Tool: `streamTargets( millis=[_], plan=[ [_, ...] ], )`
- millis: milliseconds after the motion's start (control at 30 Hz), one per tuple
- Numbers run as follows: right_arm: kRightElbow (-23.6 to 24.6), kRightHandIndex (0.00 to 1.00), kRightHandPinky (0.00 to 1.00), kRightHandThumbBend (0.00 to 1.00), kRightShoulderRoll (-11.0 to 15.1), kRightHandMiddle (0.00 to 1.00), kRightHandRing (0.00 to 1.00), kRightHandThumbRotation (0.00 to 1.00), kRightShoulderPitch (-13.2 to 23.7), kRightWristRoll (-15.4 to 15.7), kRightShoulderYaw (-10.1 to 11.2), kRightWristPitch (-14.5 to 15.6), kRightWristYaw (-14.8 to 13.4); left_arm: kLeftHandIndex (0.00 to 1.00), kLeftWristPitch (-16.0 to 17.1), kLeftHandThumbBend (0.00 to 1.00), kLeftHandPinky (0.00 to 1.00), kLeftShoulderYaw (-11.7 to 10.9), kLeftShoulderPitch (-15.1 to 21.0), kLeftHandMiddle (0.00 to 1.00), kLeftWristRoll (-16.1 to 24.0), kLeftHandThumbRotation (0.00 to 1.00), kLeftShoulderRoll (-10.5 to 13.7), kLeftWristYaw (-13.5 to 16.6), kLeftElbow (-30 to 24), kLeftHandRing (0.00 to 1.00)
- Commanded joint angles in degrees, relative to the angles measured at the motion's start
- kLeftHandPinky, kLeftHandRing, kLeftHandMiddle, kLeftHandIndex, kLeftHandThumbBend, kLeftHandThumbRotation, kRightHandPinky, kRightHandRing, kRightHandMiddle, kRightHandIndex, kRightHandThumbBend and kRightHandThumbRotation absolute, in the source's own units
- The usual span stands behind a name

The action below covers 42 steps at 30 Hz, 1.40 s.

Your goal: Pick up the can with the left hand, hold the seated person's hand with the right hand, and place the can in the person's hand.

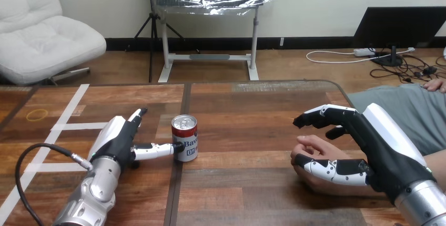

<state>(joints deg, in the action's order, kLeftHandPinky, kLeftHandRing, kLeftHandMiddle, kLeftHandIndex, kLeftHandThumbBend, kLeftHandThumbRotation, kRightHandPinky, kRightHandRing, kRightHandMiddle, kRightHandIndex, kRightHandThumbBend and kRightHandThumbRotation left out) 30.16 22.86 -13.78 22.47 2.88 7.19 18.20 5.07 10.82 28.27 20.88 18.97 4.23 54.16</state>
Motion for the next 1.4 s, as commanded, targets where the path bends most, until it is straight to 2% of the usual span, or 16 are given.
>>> streamTargets(
  millis=[0,300,933,1133,1367],
  plan=[
    [2.0,0.68,0.7,0.61,0.93,0.76,0.78,0.0,3.7,-0.32,0.33,-0.43,-0.03,0.98,-0.16,1.0,0.81,-0.1,3.53,0.96,-0.1,0.49,-0.68,0.26,0.85,0.92],
    [2.07,0.68,0.7,0.6,0.79,0.76,0.78,0.0,3.64,-0.42,0.24,-0.1,0.11,0.96,1.11,1.0,0.78,-0.48,3.29,0.94,-0.57,0.5,-1.46,0.76,0.87,0.89],
    [2.45,0.68,0.7,0.6,0.58,0.77,0.78,0.0,3.37,-0.39,0.31,0.13,0.08,0.91,-0.09,1.0,0.67,0.21,3.02,0.89,-0.09,0.52,-2.83,0.11,-1.15,0.81],
    [2.4,0.68,0.7,0.61,0.58,0.77,0.78,0.0,3.21,-0.44,0.36,-0.18,0.02,0.9,-0.65,1.0,0.71,-0.4,2.78,0.89,-1.42,0.5,-3.39,-1.79,-2.36,0.83],
    [2.63,0.67,0.7,0.61,0.6,0.76,0.78,0.0,2.97,-0.15,0.29,-0.12,-0.03,0.88,-1.57,1.0,0.73,0.07,2.56,0.88,-0.87,0.49,-3.75,-1.96,-3.64,0.83]
  ],
)
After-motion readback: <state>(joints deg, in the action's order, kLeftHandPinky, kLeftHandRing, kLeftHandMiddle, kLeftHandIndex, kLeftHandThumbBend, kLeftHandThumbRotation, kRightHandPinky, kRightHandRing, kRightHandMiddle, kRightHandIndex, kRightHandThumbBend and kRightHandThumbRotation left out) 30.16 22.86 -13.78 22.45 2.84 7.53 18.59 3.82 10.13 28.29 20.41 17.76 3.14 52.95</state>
